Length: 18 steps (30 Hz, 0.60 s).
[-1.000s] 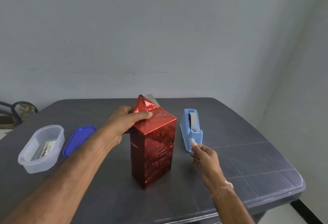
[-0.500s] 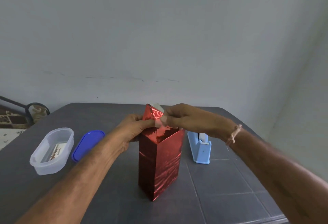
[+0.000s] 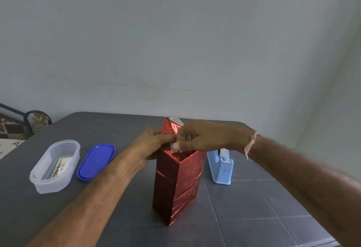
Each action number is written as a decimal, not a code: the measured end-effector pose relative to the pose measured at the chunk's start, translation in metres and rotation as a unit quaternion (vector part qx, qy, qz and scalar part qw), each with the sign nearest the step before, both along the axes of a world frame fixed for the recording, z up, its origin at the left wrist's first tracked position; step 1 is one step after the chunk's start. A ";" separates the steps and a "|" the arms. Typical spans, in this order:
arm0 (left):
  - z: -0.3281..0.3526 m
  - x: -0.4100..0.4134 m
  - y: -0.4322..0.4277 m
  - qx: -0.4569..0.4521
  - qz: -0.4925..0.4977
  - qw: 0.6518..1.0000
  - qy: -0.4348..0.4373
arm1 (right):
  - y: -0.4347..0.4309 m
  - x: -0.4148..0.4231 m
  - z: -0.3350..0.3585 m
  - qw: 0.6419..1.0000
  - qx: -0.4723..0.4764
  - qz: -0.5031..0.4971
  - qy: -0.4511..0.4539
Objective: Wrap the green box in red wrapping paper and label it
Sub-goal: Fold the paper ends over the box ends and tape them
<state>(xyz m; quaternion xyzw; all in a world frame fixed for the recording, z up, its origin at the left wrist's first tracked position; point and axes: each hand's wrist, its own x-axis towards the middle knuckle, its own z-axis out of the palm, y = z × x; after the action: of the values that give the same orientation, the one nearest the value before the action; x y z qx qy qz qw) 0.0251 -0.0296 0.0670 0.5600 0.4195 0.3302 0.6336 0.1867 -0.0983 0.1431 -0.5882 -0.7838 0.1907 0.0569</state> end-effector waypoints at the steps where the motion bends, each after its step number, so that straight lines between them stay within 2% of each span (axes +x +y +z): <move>1: 0.000 0.000 0.000 0.001 -0.001 1.000 0.001 | 0.000 -0.001 -0.001 1.000 0.012 0.002 -0.016; 18: 0.001 0.000 -0.004 0.009 -0.003 1.000 -0.004 | 0.002 -0.004 -0.003 0.996 0.061 -0.008 -0.062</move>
<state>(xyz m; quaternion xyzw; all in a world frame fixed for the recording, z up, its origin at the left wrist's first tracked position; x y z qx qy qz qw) 0.0247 -0.0332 0.0681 0.5658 0.4121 0.3346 0.6310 0.1824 -0.0962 0.1397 -0.6004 -0.7914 0.1056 0.0454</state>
